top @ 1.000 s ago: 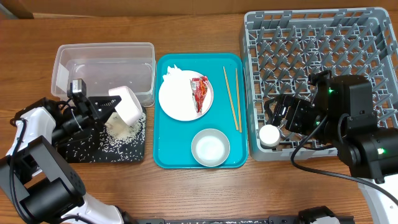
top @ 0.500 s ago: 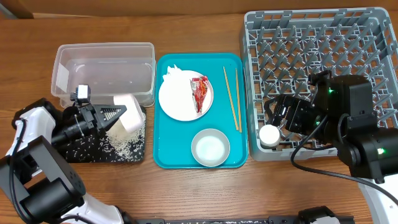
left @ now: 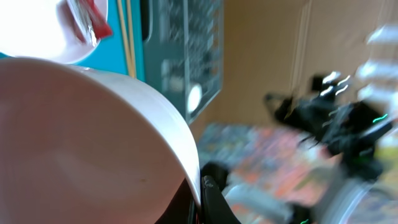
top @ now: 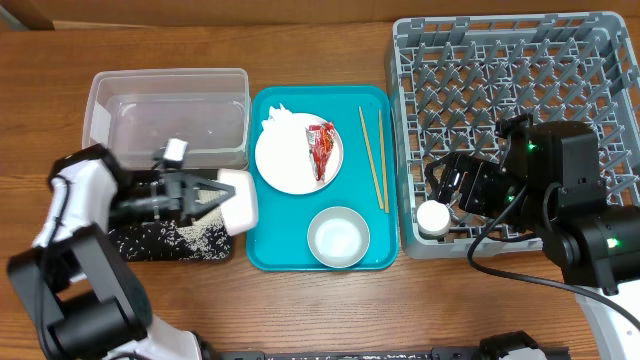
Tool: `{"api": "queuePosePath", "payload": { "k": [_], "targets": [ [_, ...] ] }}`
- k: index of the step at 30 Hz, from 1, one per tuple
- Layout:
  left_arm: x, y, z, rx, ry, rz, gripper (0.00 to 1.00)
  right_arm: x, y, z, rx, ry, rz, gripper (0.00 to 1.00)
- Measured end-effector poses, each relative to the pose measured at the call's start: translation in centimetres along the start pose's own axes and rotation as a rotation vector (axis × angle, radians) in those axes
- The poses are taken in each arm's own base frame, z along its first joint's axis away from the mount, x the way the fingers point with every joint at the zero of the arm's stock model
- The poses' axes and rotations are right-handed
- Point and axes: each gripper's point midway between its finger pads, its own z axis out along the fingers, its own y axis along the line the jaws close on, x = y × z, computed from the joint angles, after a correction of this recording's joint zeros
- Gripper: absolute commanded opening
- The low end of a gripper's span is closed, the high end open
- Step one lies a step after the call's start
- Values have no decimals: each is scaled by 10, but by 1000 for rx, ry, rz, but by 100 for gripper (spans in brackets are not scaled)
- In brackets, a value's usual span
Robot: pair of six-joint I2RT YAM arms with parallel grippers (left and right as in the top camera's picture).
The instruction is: Sort waste into correct bins and load items into the dishwasher
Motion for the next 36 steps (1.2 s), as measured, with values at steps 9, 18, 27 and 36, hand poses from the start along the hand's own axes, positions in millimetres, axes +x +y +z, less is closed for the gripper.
{"api": "queuePosePath", "payload": {
  "k": [9,18,27,36],
  "targets": [
    [16,31,46,-601,174,100,4,0,0,0,-1,-1,0,100],
    [24,60,93,-1124,108,180,4,0,0,0,0,1,-1,100],
    [34,88,99,-1302,63,101,52,0,0,0,0,1,0,100],
    [-56,29,129,-1120,-207,332,71,0,0,0,0,1,0,100]
  ]
}}
